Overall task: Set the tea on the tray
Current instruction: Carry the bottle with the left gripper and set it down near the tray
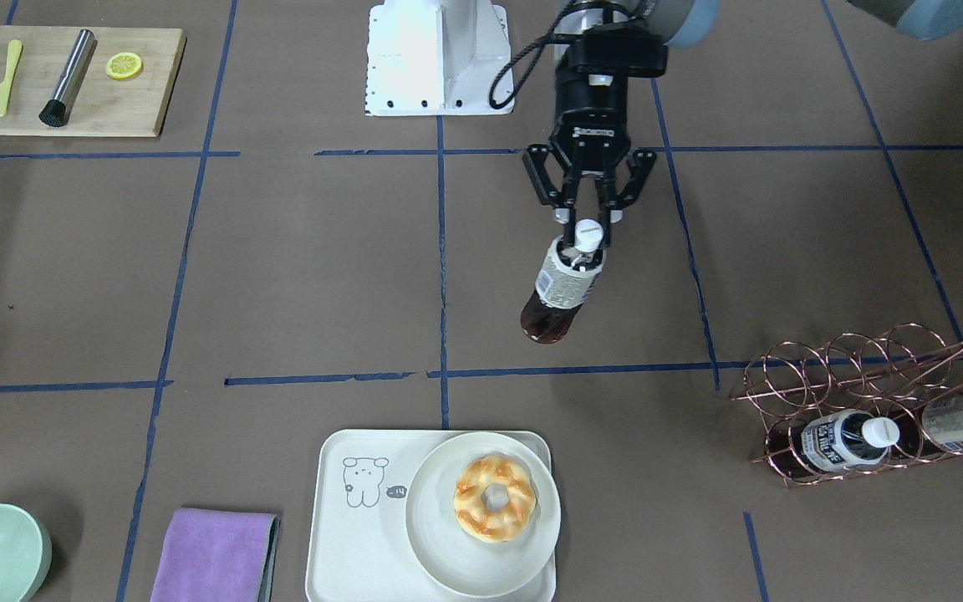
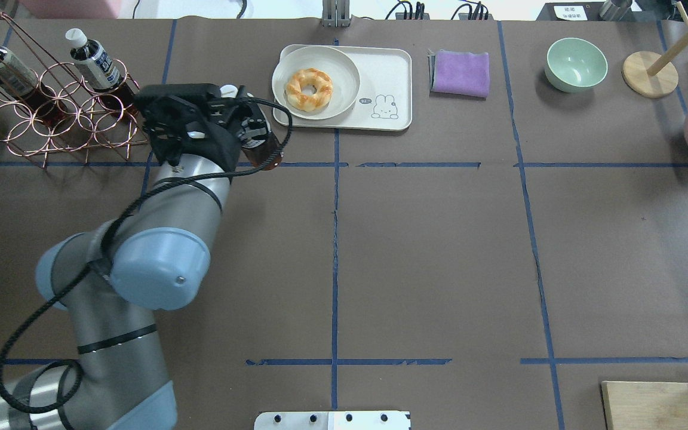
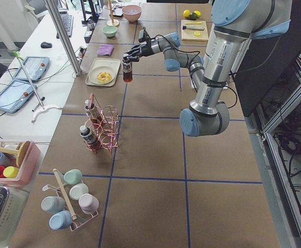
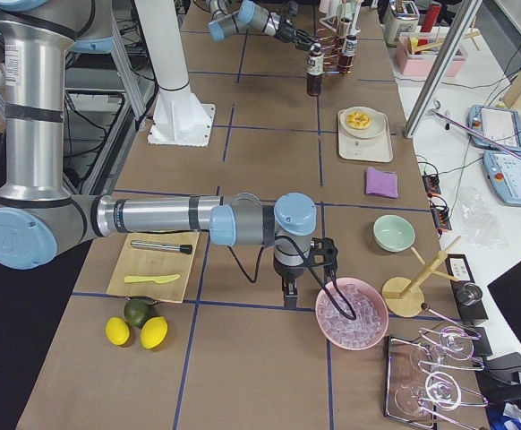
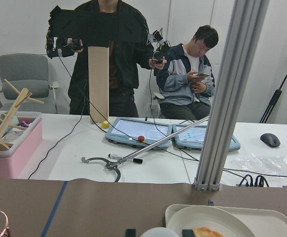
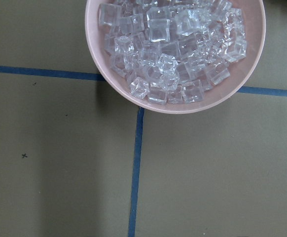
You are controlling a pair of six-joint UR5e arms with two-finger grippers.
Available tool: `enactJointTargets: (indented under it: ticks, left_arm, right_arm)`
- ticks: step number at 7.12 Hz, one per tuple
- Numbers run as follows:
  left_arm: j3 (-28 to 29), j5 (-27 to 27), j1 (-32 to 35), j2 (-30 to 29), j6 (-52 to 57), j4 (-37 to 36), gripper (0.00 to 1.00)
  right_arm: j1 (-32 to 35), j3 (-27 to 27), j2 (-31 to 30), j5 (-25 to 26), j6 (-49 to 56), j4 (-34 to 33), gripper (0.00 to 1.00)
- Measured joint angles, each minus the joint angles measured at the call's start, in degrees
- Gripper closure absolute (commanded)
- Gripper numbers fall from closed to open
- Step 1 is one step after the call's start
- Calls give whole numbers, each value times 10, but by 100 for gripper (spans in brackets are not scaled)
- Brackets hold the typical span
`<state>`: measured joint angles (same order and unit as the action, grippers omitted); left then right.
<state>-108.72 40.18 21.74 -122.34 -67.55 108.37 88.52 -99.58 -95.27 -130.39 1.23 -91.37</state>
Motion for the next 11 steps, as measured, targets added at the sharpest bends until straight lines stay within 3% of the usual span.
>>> enactJointTargets:
  ticks: [3, 7, 8, 9, 11]
  left_arm:
    - [104, -25, -18, -95, -7, -10, 94]
    - [167, -27, -41, -119, -17, -8, 82]
    - [175, -27, -44, -119, -21, -7, 72]
    - [178, -27, -46, -119, -23, -7, 44]
    - [177, -26, -47, -119, -20, -7, 1]
  right_arm:
    - [0, 1, 0, 0, -1, -1, 0]
    - [0, 2, 0, 0, -1, -1, 0]
    - [0, 2, 0, 0, -1, -2, 0]
    - [0, 2, 0, 0, -1, -2, 0]
    - [0, 2, 0, 0, -1, -2, 0]
